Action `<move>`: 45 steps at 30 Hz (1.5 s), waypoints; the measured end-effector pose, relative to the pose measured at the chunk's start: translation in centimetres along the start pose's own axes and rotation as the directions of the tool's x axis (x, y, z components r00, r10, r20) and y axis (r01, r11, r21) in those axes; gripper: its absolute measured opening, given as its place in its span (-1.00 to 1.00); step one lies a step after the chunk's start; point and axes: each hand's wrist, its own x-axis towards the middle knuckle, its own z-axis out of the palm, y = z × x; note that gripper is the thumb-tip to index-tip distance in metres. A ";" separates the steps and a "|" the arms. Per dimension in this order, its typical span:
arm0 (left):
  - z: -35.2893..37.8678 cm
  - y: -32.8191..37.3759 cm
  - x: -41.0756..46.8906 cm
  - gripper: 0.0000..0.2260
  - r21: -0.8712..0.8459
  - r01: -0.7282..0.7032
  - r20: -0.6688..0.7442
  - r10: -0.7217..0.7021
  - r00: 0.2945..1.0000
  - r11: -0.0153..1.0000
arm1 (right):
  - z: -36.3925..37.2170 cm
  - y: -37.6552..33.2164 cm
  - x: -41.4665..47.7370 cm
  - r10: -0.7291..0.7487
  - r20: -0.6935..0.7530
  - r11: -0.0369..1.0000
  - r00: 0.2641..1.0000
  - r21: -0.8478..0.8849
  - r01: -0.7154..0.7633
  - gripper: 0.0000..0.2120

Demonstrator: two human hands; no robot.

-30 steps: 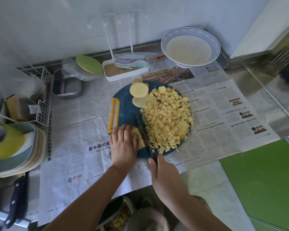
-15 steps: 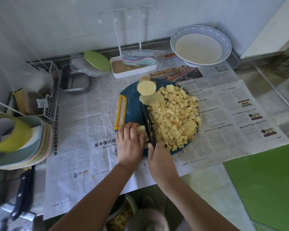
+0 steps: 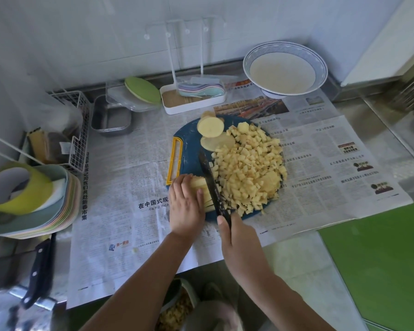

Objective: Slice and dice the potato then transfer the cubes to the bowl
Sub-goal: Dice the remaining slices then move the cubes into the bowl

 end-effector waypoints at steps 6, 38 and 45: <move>0.2 -0.1 0.2 -0.64 0.069 -0.018 -0.006 0.018 1.000 0.997 | 0.8 -0.1 -0.4 0.056 0.064 0.991 0.996 -0.127 -0.048 -0.66; -0.7 0.6 0.2 -0.59 -0.197 0.152 0.060 -0.143 0.988 0.968 | 0.2 0.4 0.5 -0.016 0.026 1.000 1.000 0.000 0.016 -0.67; -0.9 0.8 0.2 -0.55 -0.156 0.155 0.086 -0.143 0.986 0.975 | 1.1 -0.4 -0.3 -0.049 0.055 0.997 0.997 -0.059 0.052 -0.77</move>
